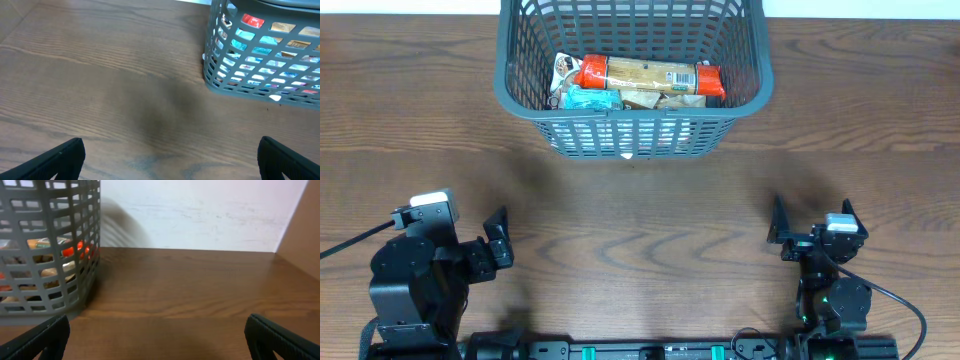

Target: Pack container

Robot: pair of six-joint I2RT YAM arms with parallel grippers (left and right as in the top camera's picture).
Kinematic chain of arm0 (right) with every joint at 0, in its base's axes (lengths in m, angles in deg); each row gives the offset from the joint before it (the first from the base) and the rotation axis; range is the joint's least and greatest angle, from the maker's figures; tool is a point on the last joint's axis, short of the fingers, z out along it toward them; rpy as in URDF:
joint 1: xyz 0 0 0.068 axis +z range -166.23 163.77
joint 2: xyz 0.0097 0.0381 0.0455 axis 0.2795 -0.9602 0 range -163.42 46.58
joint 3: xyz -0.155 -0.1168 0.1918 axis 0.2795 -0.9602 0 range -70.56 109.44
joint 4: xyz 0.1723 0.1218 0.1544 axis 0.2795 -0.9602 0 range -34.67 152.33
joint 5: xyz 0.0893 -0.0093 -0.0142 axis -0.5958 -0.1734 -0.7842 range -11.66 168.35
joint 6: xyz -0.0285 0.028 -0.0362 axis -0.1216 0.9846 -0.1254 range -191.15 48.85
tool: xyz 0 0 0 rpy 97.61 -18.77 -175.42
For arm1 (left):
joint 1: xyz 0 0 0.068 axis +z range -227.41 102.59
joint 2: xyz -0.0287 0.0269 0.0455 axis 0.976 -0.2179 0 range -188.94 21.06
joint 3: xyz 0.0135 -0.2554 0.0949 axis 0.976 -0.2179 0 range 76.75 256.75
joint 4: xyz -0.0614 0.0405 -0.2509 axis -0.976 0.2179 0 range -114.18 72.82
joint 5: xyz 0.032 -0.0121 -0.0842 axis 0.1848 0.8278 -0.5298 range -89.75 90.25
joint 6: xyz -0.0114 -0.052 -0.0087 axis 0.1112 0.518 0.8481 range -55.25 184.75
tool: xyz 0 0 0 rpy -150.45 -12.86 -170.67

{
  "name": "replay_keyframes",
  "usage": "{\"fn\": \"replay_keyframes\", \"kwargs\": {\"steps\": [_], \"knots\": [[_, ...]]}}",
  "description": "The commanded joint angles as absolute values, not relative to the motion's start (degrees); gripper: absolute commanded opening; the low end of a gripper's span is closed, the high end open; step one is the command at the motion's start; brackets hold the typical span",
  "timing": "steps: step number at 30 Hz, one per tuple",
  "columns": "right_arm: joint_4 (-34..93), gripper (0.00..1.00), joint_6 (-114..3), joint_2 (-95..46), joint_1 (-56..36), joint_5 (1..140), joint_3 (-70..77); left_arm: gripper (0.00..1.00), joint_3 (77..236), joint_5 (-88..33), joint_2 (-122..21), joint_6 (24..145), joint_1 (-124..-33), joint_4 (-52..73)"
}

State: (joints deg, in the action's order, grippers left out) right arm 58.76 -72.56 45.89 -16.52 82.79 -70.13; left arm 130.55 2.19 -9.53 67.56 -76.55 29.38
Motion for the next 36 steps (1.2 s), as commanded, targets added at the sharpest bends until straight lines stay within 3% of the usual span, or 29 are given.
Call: {"fn": "replay_keyframes", "kwargs": {"steps": [1,31,36], "knots": [[58.67,0.99,-70.33,46.29,-16.09,83.95,-70.24,0.99,130.48,2.84,-9.57,67.89,-76.50,29.31],[58.67,0.99,-70.33,46.26,-16.09,83.95,-70.24,0.99,130.48,2.93,-8.04,67.06,-76.53,29.33],[58.67,0.99,-70.33,46.26,-16.09,83.95,-70.24,0.99,129.06,0.61,-1.44,66.60,-78.73,36.07]]}}
